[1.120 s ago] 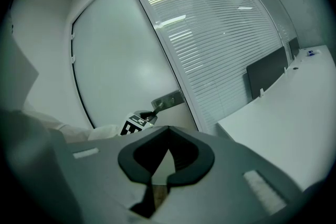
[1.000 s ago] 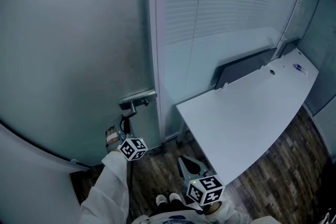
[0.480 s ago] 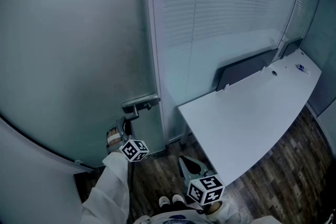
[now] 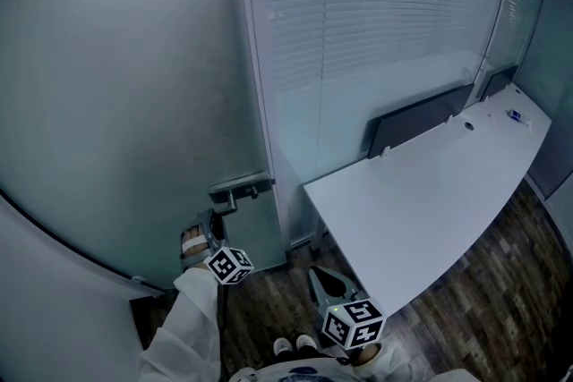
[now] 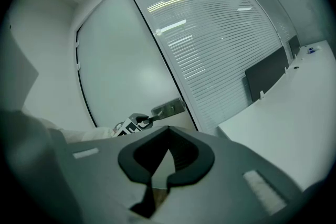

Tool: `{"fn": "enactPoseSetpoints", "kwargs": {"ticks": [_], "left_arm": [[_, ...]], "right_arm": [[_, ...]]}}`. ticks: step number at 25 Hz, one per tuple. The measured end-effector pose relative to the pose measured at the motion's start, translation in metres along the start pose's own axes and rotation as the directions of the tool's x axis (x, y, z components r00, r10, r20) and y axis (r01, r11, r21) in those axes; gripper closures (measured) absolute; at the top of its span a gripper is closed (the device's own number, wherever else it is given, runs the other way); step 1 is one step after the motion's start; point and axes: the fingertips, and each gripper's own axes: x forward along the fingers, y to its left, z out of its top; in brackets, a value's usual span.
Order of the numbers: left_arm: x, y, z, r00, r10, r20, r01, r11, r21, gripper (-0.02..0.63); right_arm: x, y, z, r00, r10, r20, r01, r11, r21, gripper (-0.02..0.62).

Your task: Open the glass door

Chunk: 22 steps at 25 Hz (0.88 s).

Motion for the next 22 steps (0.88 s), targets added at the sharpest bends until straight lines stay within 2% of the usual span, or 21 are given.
{"fn": "enactPoseSetpoints", "kwargs": {"ticks": [10,16,22], "left_arm": [[-0.021,-0.008,-0.002,0.999,0.049,0.022,-0.052,0.985,0.162,0.499],[-0.034,-0.01,0.001,0.999,0.038,0.027,-0.042,0.978,0.205,0.503],[-0.035,-0.011,0.0,0.999,0.027,0.018,-0.03,0.976,0.215,0.503]], "right_arm": [[-0.001,0.002,0.001,1.0,0.011,-0.003,-0.011,1.0,-0.005,0.592],[0.002,0.008,-0.001,0.999,0.038,-0.013,-0.038,0.999,-0.014,0.592],[0.005,0.007,0.002,0.999,0.042,-0.016,-0.043,0.999,-0.017,0.592]]}}
